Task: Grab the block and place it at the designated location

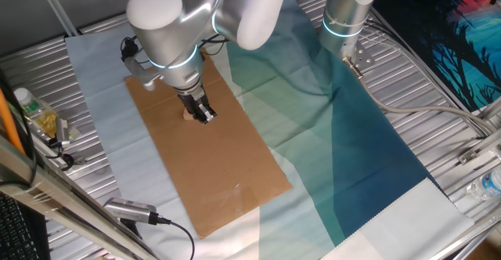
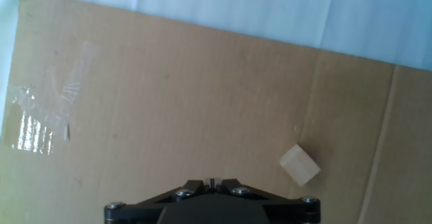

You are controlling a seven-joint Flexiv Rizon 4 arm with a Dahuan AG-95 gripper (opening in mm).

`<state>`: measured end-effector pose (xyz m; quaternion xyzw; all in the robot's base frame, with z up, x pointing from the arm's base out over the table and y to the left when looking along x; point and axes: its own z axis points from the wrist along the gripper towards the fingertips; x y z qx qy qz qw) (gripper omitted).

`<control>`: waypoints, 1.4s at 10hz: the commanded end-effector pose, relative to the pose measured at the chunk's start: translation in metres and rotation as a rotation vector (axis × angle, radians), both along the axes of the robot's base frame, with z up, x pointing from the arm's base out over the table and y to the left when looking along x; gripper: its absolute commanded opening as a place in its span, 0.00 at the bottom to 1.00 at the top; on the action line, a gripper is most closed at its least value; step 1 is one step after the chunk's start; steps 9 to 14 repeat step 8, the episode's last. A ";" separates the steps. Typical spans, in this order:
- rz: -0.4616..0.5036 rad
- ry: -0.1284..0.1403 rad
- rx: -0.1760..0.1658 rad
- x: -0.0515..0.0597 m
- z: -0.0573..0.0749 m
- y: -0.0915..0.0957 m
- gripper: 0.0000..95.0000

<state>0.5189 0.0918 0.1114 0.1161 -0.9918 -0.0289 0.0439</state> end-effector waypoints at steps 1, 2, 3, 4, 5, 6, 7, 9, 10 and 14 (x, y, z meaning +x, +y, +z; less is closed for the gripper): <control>0.001 0.003 0.000 -0.001 0.001 -0.001 0.00; -0.001 0.003 0.001 -0.001 0.001 -0.001 0.00; -0.001 0.004 0.001 -0.001 0.001 -0.001 0.00; -0.003 0.007 0.000 -0.001 0.001 -0.001 0.00; -0.001 0.009 0.000 -0.001 0.001 -0.001 0.00; -0.001 0.010 0.000 -0.001 0.001 -0.001 0.00; 0.000 0.012 0.000 -0.001 0.001 -0.001 0.00; 0.000 0.013 0.000 -0.001 0.001 -0.001 0.00; 0.000 0.013 0.000 -0.001 0.001 -0.001 0.00; 0.000 0.013 0.000 -0.001 0.001 -0.001 0.00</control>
